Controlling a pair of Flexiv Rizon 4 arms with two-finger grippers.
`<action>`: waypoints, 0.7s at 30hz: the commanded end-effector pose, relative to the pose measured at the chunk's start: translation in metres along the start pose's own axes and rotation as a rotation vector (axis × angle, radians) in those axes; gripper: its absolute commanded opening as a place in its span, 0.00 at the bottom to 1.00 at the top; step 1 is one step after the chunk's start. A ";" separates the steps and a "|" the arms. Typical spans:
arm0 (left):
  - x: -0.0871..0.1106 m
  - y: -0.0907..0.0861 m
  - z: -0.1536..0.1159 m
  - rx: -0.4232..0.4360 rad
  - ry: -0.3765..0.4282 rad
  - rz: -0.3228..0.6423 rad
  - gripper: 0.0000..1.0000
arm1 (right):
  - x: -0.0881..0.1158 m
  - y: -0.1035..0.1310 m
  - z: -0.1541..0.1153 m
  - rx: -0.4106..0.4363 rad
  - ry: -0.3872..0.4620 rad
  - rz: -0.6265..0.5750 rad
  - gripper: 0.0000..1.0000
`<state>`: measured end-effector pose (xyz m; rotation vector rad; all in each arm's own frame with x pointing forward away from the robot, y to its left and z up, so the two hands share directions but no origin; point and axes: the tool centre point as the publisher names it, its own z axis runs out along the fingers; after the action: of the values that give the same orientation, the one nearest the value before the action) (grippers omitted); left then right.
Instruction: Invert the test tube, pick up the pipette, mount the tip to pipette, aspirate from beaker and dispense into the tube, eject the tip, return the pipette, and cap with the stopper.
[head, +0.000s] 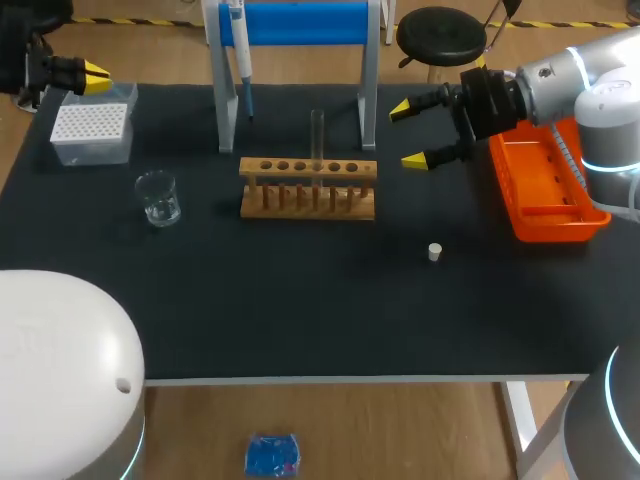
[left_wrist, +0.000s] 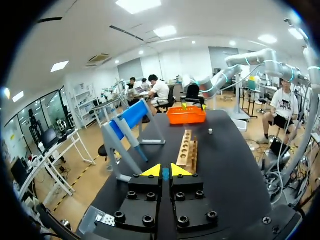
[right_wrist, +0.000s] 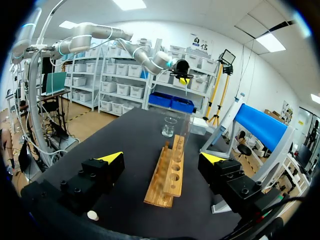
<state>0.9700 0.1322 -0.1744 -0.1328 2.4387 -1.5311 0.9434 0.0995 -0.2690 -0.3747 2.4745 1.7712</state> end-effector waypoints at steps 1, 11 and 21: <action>0.024 -0.011 0.008 -0.018 -0.034 0.002 0.00 | 0.000 0.000 0.000 0.001 0.000 -0.001 1.00; 0.063 -0.045 0.043 -0.083 0.061 0.028 0.00 | 0.000 0.000 0.000 0.001 0.000 -0.001 1.00; 0.065 -0.047 0.046 -0.087 0.063 0.046 0.00 | 0.000 0.000 0.000 0.001 0.000 -0.001 1.00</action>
<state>0.9174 0.0561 -0.1627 -0.0463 2.5375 -1.4316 0.9433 0.0995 -0.2690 -0.3747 2.4745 1.7712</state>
